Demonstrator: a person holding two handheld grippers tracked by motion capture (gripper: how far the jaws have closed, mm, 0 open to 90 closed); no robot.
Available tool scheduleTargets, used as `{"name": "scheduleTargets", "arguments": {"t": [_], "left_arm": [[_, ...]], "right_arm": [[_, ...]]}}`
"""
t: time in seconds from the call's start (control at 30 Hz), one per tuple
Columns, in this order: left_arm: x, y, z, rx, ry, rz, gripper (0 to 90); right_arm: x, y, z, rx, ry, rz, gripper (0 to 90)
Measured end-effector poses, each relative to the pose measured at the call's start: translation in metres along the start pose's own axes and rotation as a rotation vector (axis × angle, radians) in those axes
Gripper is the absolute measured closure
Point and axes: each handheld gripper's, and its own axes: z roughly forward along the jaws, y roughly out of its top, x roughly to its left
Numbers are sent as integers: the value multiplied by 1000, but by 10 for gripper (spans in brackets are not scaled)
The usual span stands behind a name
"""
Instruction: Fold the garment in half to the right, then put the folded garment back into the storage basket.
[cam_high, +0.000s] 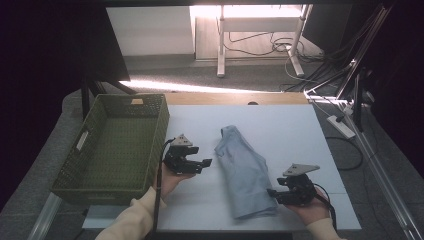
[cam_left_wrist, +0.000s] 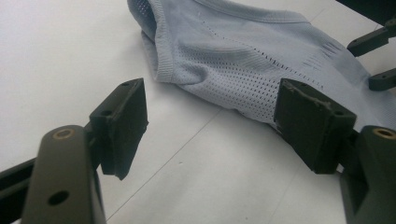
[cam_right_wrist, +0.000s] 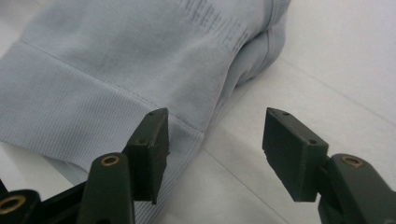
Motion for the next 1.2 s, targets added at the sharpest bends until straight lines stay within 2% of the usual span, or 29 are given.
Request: {"name": "scheduleTargets", "arguments": {"t": [0.3, 0.73, 1.03, 1.1, 1.2], "left_arm": [[1, 0, -1, -3, 3, -2, 263], [2, 0, -3, -10, 8, -1, 260], [2, 1, -6, -17, 10, -5, 259], [2, 0, -5, -15, 10, -7, 259], [3, 0, -5, -11, 9, -2, 258]], "right_arm": [[-1, -2, 5, 45, -4, 13, 404], [0, -1, 4, 52, 8, 18, 401], [3, -2, 11, 117, 37, 18, 428], [3, -4, 14, 139, 60, 21, 453], [2, -5, 13, 142, 86, 48, 515]]}}
